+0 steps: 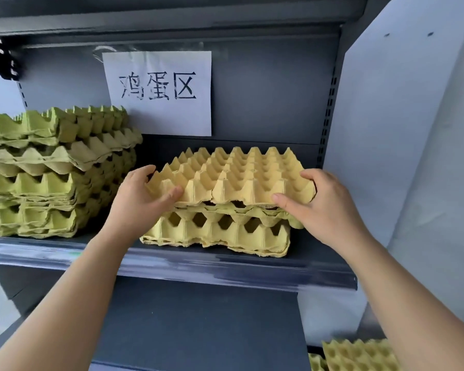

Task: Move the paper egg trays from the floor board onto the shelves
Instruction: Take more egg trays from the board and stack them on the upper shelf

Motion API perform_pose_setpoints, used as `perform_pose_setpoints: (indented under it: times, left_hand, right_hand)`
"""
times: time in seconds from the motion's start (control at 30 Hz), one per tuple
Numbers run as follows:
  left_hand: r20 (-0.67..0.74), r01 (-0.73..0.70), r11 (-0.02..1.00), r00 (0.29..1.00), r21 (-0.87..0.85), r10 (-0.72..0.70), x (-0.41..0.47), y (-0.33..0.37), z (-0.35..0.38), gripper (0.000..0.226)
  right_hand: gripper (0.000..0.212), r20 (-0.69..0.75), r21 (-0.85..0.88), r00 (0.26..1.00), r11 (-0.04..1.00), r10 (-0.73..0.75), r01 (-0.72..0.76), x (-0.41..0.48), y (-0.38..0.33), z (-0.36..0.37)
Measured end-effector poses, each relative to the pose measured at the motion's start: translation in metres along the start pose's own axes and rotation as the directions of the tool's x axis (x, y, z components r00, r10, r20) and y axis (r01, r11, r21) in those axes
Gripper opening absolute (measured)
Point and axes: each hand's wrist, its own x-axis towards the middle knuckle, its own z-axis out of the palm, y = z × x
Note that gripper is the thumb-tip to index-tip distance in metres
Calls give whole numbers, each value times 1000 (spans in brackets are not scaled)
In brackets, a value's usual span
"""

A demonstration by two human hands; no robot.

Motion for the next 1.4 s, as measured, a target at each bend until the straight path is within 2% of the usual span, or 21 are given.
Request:
perform_pose_setpoints:
  times: [0.13, 0.23, 0.33, 0.47, 0.6, 0.67, 0.83, 1.17, 1.23, 1.4]
  left_hand:
    - [-113, -213, 961, 965, 179, 235, -2, 21, 4, 61]
    - [-120, -363, 910, 913, 199, 390, -10, 46, 16, 46]
    - [-84, -489, 860, 860, 145, 504, -24, 71, 38, 40]
    - [-15, -609, 793, 793, -6, 609, -50, 106, 77, 37]
    - [-89, -697, 711, 717, -94, 691, -79, 140, 120, 28]
    - [-77, -719, 679, 693, -144, 717, -94, 160, 144, 28]
    - [104, -719, 640, 639, -271, 762, -141, 213, 222, 37]
    - [424, -657, 683, 545, -321, 723, -249, 307, 416, 37]
    - [477, -651, 686, 513, -326, 714, -269, 320, 452, 40]
    - [602, -629, 699, 425, -340, 676, -308, 348, 537, 30]
  right_hand:
    - [71, -47, -69, 998, 997, -36, 33, -7, -1, -10]
    - [64, -83, -95, 996, 995, -39, 31, -17, 1, -22]
    - [59, -98, -129, 995, 992, -12, -1, -32, 13, -37]
    - [52, -119, -184, 991, 979, 67, -88, -60, 43, -62]
    - [49, -105, -243, 977, 947, 187, -208, -94, 84, -86]
    - [48, -107, -271, 964, 926, 243, -264, -111, 107, -101]
    - [47, -118, -319, 924, 867, 363, -382, -152, 180, -139]
    - [46, -109, -372, 831, 753, 546, -543, -217, 361, -215]
    - [45, -102, -393, 804, 719, 586, -574, -228, 394, -226]
    - [37, -96, -404, 697, 612, 710, -680, -252, 466, -252]
